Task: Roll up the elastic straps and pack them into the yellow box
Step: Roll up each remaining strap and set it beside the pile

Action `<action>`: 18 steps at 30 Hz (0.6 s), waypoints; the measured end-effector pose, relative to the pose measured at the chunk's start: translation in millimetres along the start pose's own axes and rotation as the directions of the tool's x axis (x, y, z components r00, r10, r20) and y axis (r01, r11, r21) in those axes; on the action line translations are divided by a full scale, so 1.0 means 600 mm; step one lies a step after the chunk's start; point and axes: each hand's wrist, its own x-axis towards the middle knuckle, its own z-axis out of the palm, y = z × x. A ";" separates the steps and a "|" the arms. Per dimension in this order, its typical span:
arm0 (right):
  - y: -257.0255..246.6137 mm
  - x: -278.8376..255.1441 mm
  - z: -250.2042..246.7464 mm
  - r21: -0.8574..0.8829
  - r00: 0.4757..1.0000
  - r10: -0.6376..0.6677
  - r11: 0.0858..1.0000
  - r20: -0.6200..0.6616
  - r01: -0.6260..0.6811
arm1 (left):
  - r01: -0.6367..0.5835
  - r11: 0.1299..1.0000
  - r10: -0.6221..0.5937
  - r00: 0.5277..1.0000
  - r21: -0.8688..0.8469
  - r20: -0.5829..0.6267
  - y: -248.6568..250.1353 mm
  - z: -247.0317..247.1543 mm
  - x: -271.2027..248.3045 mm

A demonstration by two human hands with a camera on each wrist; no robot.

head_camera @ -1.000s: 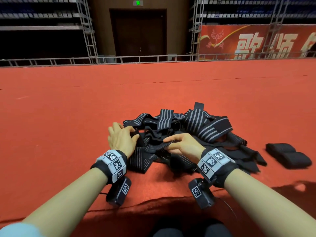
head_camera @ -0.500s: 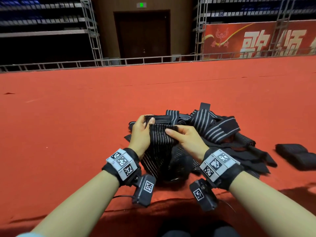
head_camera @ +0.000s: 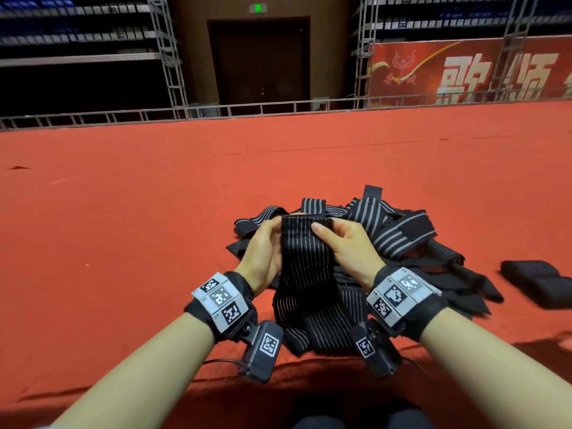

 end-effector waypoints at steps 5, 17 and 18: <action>0.001 0.000 -0.001 -0.004 1.000 0.020 1.000 -0.006 -0.020 | -0.095 0.975 0.104 0.994 0.199 -0.034 -0.007 0.007 -0.006; -0.068 -0.002 -0.012 -0.447 0.984 -0.160 0.888 -0.079 0.109 | -0.278 0.875 0.322 0.946 0.396 -0.046 0.033 0.040 -0.021; -0.085 -0.004 -0.012 -0.431 0.977 -0.202 0.890 -0.071 0.152 | -0.302 0.859 0.353 0.934 0.413 -0.052 0.046 0.045 -0.023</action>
